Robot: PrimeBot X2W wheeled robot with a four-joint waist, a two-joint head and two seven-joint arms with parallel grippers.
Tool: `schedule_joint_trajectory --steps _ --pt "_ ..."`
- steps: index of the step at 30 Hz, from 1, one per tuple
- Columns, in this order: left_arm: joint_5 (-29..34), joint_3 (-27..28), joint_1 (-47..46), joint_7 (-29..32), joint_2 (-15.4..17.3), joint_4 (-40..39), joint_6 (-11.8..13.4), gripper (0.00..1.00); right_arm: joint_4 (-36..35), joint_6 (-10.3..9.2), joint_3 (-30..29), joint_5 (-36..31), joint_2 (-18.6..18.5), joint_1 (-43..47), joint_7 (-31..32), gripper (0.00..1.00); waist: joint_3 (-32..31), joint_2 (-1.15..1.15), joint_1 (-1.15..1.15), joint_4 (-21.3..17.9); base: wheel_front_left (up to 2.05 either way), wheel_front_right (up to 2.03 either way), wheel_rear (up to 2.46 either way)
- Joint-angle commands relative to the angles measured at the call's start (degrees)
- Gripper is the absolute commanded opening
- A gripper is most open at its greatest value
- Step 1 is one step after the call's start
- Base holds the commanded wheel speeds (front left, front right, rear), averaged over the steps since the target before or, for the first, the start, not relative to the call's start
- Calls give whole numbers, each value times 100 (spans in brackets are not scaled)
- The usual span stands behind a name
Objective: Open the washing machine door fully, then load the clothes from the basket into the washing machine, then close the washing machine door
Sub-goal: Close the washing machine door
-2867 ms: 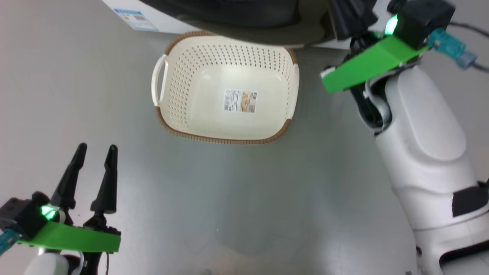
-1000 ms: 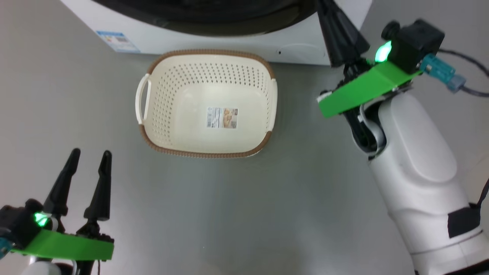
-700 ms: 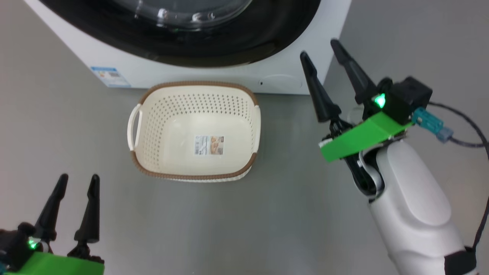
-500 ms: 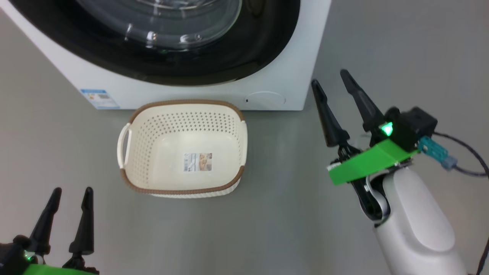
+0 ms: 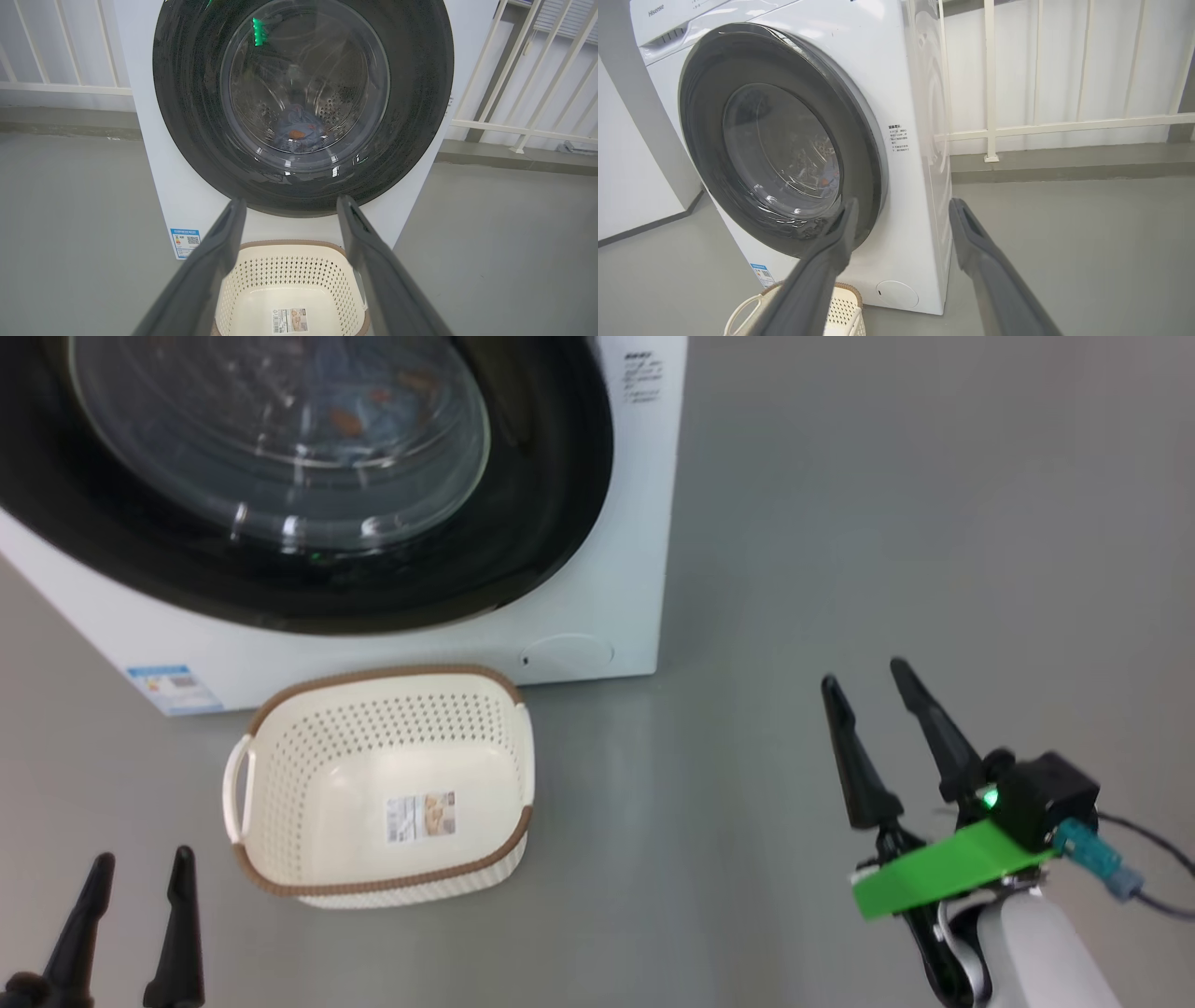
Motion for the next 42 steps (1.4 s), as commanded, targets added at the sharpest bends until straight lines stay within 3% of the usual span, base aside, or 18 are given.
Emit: schedule_joint_trajectory --steps 1,17,42 --pt "114 277 -35 -54 99 -145 -17 100 -202 -14 118 -199 68 92 -25 100 -201 0 0 -178 0 0 0" --pt "685 608 385 -54 -328 -58 -17 100 -468 -14 -133 -710 68 1123 -25 100 -758 0 0 -166 0 0 0" --pt "764 625 482 -54 -428 48 -17 100 -371 -14 -377 -727 68 1324 -25 100 -828 0 0 -90 0 0 0"
